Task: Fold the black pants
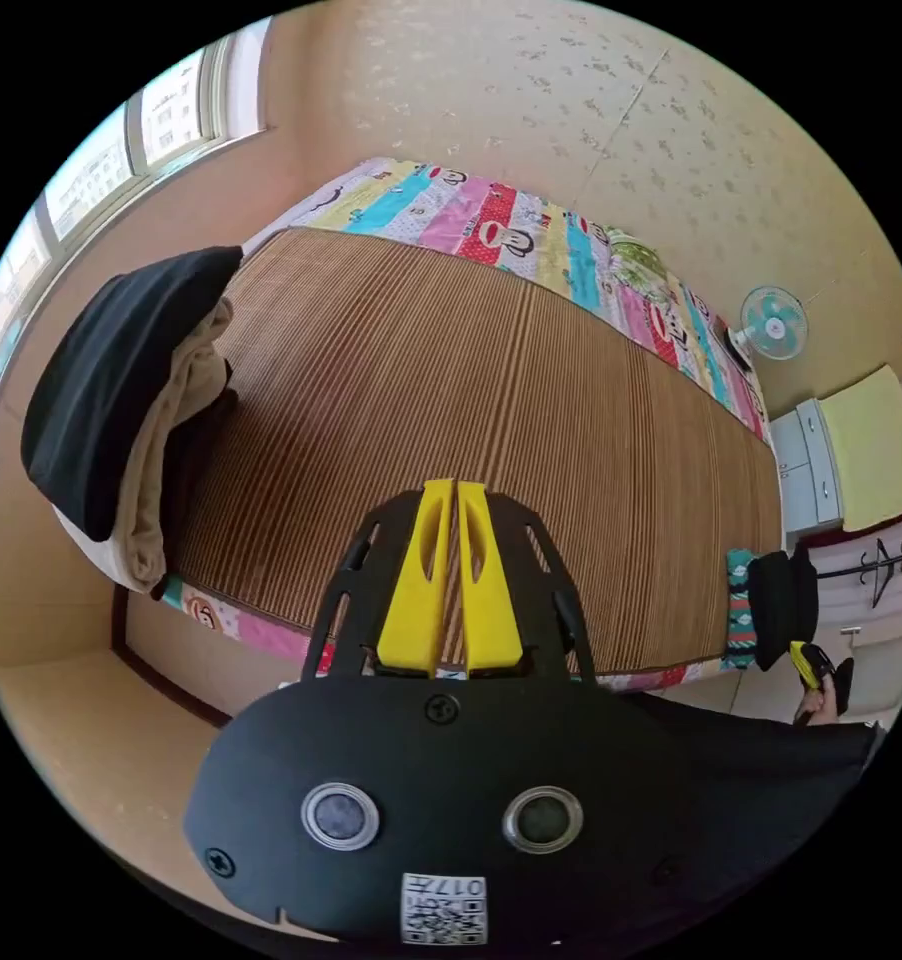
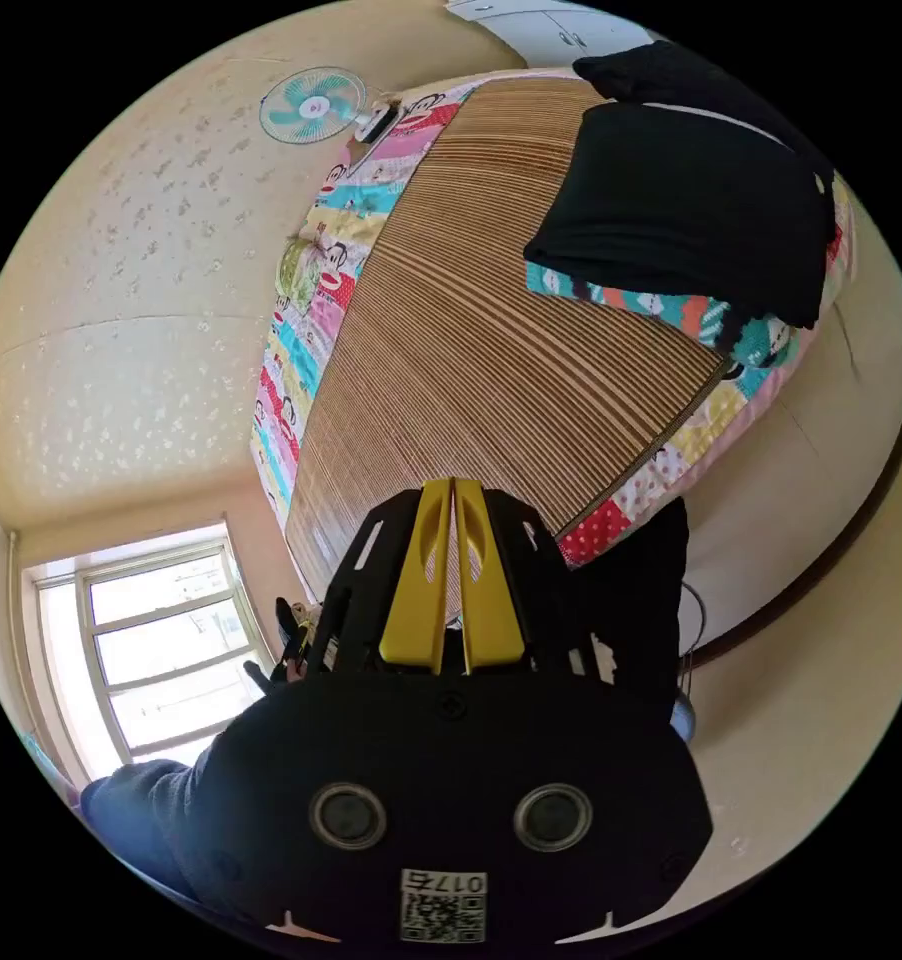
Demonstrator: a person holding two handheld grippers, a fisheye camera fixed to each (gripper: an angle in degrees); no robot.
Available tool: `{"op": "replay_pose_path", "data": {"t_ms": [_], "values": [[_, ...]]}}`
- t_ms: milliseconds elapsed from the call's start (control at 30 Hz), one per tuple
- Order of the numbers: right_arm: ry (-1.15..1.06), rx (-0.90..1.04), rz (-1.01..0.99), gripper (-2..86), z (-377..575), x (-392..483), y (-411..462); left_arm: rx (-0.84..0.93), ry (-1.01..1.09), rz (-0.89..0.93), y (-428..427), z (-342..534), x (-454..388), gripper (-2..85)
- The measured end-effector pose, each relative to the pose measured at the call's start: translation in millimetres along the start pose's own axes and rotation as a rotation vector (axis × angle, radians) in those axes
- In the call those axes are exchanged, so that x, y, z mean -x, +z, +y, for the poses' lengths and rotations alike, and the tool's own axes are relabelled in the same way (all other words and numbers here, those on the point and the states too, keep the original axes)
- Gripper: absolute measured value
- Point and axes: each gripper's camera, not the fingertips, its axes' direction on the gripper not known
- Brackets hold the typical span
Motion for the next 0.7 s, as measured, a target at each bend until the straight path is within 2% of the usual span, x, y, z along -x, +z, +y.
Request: {"op": "replay_pose_path", "data": {"t_ms": [167,300,467,500,533,600,700], "values": [[0.273,-0.119,-0.079,0.3,-31.1,-122.3,-80.1,0.187,0.334,0.414,42.6,-4.7,-126.1,-0.6],[0.583,-0.309,-0.322,0.4,-22.4,-239.9,-134.4,0.234,0.368,0.641,58.4,14.1,-205.6,-0.7],[0.886,-0.5,-0.609,1.0,2.8,-339.7,-161.9,0.251,0.349,0.695,70.2,29.2,-262.3,-0.9],[0.931,-0.556,-0.72,1.4,4.0,-355.1,-164.1,0.253,0.347,0.697,71.3,31.9,-271.2,-0.9],[0.931,-0.612,-0.823,1.9,-1.1,-366.4,-168.1,0.254,0.346,0.696,71.5,33.2,-275.1,-0.9],[0.891,-0.637,-0.883,3.3,-21.4,-377.2,-179.9,0.251,0.324,0.693,69.1,37.7,-285.0,-1.0],[0.836,-0.617,-0.859,8.3,-74.1,-385.4,-209.3,0.196,0.285,0.644,58.5,44.0,-288.3,-1.0]]}}
